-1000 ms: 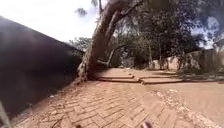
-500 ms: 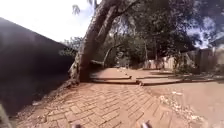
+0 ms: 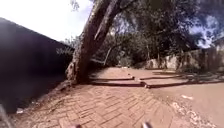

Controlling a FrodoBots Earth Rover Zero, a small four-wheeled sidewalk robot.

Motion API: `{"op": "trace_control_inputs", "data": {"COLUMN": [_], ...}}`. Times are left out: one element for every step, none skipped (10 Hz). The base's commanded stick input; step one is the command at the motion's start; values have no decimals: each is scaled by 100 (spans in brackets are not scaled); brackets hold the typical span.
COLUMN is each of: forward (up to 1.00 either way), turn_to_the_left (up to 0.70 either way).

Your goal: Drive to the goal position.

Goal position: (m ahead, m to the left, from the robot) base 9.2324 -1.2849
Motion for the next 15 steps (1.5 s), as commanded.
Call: {"op": "trace_control_inputs", "data": {"forward": [70,70,70,70,70,70,70,70,70,70,70,70,70,70,70], "turn_to_the_left": [0,0,0,0,-1,-12,-30,-32,-32,-32,-32,-32,-24,-6,0]}}
